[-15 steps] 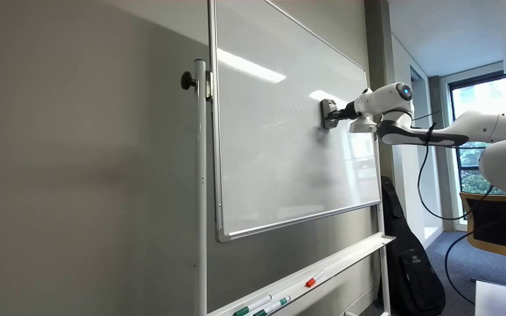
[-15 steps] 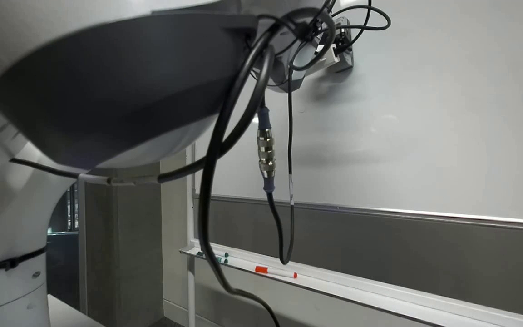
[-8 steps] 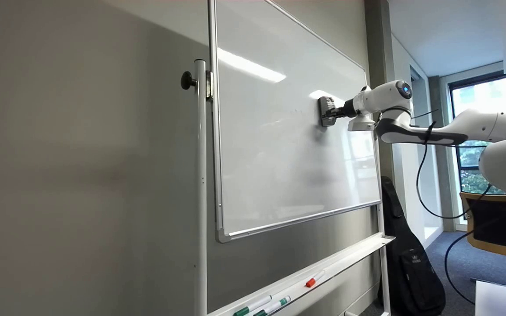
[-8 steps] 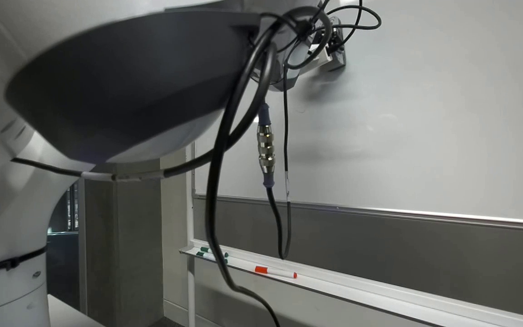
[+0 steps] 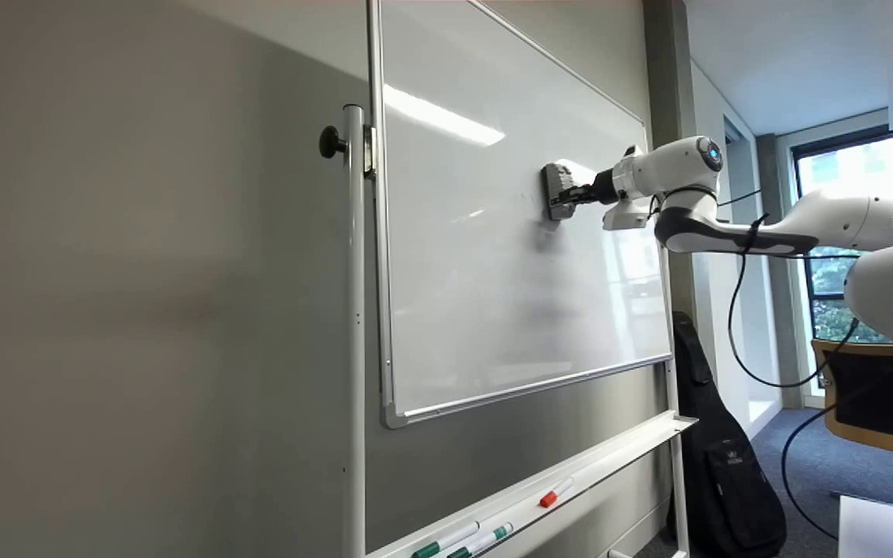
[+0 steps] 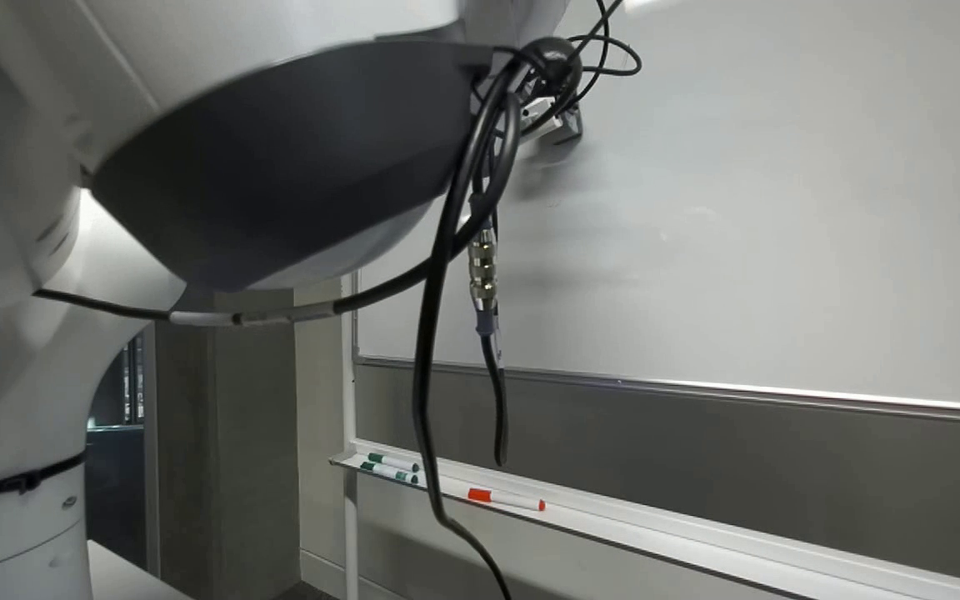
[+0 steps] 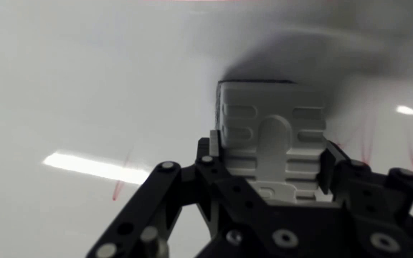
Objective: Wipe the white board with the grey eraser
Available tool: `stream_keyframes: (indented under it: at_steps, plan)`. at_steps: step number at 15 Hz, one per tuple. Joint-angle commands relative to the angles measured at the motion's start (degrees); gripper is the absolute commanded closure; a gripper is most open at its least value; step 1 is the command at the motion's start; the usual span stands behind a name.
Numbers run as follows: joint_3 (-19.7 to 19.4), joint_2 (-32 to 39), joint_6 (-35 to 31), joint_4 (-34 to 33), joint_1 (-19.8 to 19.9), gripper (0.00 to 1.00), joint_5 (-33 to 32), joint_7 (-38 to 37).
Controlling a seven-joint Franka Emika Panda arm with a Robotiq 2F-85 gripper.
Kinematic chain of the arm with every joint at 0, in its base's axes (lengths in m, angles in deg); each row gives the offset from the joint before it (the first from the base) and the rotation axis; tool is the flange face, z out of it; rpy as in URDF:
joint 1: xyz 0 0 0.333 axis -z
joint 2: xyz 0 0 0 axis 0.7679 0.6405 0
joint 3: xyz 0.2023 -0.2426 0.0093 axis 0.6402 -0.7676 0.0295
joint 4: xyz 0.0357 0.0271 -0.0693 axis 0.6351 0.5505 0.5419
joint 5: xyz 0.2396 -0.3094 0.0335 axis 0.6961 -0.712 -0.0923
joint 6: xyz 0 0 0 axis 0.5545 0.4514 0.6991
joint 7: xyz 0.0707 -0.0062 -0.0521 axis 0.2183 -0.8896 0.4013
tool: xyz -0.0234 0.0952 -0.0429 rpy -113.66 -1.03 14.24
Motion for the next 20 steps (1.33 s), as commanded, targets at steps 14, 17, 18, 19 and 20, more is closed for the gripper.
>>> stream_keyframes:
  at_steps: [14, 17, 18, 19, 20]
  plan:
    - [-8.55, 0.62, 0.98, 7.22, -8.74, 0.62, 1.52, 1.88]
    - [-10.3, 0.02, 0.67, 7.86, -7.09, 0.62, 1.61, 2.25]
    - [-10.98, -0.1, 0.45, 8.11, -6.44, 0.62, 1.59, 2.33]
    - [-11.68, -0.22, 0.19, 8.38, -5.65, 0.62, 1.77, 2.43]
    - [-12.4, -0.34, 0.05, 8.56, -4.97, 0.62, 1.68, 2.48]
